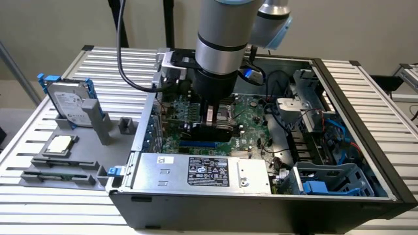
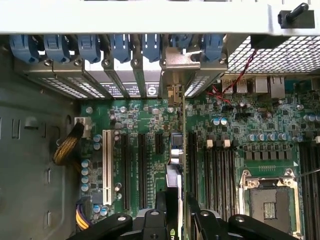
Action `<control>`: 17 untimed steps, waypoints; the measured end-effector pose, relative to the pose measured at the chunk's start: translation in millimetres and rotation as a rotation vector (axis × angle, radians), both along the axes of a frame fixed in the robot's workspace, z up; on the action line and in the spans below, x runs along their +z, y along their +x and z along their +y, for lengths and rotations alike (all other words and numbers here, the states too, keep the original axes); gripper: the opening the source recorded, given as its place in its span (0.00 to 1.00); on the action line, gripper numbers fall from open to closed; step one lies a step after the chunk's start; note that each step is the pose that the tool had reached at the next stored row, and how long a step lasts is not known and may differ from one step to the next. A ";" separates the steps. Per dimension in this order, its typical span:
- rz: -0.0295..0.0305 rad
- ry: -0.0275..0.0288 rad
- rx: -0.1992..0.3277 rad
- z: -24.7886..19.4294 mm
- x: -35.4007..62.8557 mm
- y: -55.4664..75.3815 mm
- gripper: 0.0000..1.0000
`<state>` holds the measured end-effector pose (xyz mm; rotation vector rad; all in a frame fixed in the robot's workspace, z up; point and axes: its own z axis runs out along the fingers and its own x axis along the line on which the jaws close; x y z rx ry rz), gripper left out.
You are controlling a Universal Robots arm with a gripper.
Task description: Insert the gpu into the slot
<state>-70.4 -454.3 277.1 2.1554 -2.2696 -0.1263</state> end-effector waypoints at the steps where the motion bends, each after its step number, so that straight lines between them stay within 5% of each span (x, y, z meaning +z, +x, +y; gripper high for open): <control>1: 0.0000 -0.0002 0.000 0.0 -0.8 -0.1 0.26; 17: 0.0002 -0.0002 0.013 1.4 -6.1 -2.7 0.26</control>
